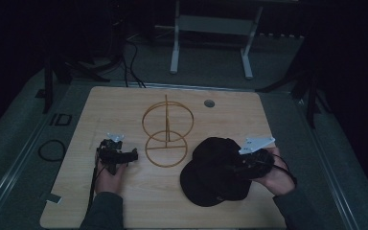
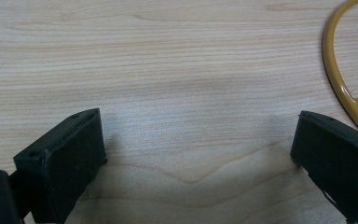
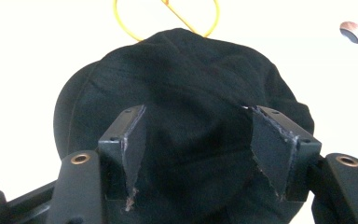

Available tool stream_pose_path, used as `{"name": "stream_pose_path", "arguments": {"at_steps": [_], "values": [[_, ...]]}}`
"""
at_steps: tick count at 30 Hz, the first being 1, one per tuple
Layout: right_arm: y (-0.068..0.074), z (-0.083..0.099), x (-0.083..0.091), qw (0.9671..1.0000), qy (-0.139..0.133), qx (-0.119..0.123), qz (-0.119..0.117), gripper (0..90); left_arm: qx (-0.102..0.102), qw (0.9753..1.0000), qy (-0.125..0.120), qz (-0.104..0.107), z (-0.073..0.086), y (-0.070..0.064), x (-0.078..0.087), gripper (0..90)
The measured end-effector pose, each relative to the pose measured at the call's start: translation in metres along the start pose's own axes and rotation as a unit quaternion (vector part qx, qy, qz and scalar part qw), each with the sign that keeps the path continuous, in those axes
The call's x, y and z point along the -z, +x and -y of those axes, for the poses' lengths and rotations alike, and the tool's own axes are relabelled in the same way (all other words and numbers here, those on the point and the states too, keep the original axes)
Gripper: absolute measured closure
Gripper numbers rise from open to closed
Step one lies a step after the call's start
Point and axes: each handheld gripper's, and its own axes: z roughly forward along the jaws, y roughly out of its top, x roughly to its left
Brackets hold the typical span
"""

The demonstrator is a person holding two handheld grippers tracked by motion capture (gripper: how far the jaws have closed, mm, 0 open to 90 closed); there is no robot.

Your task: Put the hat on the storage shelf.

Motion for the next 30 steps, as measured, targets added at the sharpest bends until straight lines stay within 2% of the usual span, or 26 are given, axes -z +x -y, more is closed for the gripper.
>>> {"name": "stream_pose_path", "arguments": {"at_steps": [8,13,14,19,30], "values": [[0.003,-0.02,-0.014,0.9988,0.024,0.041,-0.011,29.7,0.0,1.0,0.0,0.0,0.0,0.0,0.0,2.4],[0.004,-0.028,-0.022,0.9975,0.035,0.057,-0.022,26.0,0.0,1.0,0.0,0.0,0.0,0.0,0.0,2.4],[0.005,-0.032,-0.027,0.9964,0.043,0.067,-0.028,23.9,0.0,1.0,0.0,0.0,0.0,0.0,0.0,2.4],[0.006,-0.039,-0.038,0.994,0.058,0.085,-0.035,20.6,0.0,1.0,0.0,0.0,0.0,0.0,0.0,2.4],[-0.002,-0.053,-0.063,0.9864,0.1,0.116,-0.061,20.2,0.0,1.0,0.0,0.0,0.0,0.0,0.0,2.4]]}}
